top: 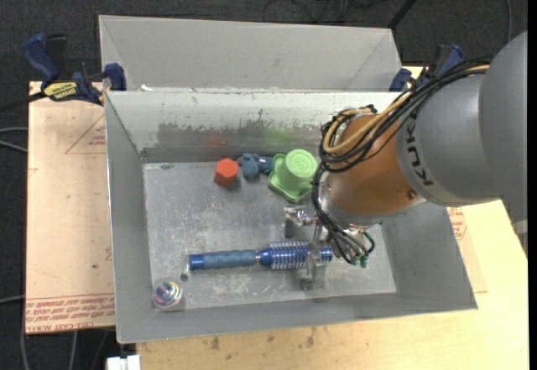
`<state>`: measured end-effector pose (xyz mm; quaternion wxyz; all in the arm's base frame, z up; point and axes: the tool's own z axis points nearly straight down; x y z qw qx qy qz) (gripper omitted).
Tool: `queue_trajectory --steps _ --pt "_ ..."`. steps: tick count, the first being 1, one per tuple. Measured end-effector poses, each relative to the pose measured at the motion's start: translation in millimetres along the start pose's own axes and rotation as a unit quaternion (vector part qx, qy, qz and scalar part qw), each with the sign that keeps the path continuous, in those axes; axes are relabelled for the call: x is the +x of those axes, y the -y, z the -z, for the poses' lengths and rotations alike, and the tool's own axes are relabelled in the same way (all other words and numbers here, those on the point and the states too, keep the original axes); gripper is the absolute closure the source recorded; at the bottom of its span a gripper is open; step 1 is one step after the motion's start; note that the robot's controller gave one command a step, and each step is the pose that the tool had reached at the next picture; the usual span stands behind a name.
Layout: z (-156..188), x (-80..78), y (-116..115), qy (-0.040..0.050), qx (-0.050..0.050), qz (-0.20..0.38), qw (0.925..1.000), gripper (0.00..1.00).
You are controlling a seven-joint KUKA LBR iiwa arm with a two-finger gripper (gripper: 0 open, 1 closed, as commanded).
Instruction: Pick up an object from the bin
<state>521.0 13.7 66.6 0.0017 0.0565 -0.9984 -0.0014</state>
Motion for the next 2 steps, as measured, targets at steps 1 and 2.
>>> queue_trajectory --steps 1,2 --pt "2 -0.2 2 0.0012 0.001 -0.001 1.0 1.0" --pt "158 12.5 -15 0.0058 0.002 0.013 0.9999 1.0"
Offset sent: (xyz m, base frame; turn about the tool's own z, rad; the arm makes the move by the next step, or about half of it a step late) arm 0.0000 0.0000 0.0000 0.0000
